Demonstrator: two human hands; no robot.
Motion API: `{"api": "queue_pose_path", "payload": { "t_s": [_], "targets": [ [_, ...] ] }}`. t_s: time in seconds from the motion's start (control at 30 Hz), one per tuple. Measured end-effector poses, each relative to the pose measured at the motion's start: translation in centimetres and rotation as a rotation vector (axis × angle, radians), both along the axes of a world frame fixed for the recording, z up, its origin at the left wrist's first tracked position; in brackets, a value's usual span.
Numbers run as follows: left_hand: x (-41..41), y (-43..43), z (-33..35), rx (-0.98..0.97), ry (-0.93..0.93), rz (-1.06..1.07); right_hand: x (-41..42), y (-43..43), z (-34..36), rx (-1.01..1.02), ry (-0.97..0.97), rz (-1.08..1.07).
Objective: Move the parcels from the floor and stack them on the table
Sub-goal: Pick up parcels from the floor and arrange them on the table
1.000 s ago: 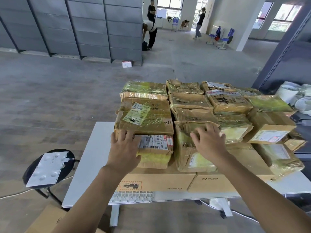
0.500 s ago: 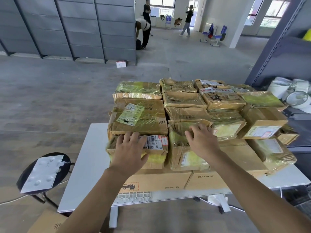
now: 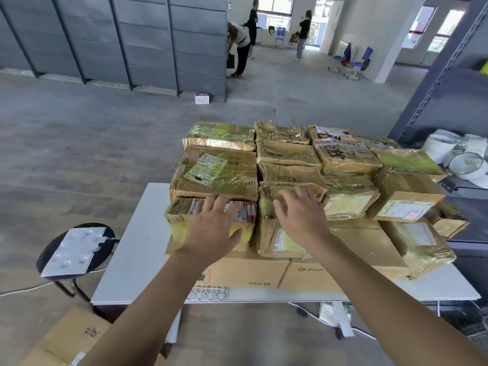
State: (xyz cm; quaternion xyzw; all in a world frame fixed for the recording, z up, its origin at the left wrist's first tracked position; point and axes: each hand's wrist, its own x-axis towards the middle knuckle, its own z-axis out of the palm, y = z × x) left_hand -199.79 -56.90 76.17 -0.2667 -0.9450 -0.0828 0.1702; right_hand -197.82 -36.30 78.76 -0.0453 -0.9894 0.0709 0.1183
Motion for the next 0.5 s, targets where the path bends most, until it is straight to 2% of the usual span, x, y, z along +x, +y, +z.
{"api": "queue_pose_path", "payload": {
  "t_s": [0.23,0.5],
  "targets": [
    [6.9,-1.5,1.4,0.19,-0.103,0.276,2.7,-3.8,0.1,-0.133,0.145,0.38],
    [21.8,-9.0,-1.0,0.36,-0.228,0.777,10.6,-13.9,-4.6,-0.357,0.072,0.875]
  ]
}}
